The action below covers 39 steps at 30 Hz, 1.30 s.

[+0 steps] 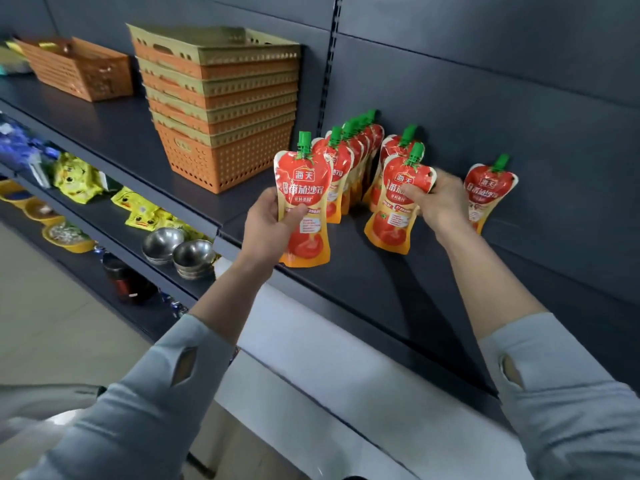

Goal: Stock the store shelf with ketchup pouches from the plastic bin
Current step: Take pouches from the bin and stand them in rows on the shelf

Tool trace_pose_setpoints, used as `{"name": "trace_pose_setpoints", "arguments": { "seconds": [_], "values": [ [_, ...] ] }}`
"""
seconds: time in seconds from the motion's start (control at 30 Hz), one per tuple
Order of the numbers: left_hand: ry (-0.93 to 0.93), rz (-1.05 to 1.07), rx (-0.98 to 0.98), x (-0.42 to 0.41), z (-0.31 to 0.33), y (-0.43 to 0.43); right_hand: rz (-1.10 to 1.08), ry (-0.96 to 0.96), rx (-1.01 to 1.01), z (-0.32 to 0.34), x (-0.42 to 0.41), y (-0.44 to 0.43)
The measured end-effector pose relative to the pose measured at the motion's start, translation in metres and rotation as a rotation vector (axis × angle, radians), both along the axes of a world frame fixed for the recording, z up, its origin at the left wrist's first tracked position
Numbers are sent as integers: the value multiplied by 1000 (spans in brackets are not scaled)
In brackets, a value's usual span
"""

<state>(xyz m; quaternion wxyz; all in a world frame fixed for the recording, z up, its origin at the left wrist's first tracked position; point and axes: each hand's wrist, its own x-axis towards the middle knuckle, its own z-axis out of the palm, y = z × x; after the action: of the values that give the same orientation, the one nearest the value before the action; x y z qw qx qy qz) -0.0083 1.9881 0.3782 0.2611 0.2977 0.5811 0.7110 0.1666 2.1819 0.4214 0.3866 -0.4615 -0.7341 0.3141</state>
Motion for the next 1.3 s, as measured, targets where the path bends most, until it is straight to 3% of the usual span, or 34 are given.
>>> {"name": "trace_pose_setpoints", "arguments": {
  "seconds": [0.33,0.77,0.97,1.03,1.13,1.3],
  "values": [
    [56,14,-47,-3,-14,36,-97,-68,56,-22,-32,67],
    [70,-19,-62,8,-18,52,-30,-27,75,-31,-41,94],
    [48,-116,-33,22,-18,58,-107,126,341,-3,-14,42],
    [41,-174,-29,28,-19,64,92,51,267,4,-10,14],
    [69,-237,-31,37,-23,73,404,-46,4,0,-12,-8],
    [158,-280,-24,46,-33,86,348,-7,-31,-1,-6,1]
  ]
}}
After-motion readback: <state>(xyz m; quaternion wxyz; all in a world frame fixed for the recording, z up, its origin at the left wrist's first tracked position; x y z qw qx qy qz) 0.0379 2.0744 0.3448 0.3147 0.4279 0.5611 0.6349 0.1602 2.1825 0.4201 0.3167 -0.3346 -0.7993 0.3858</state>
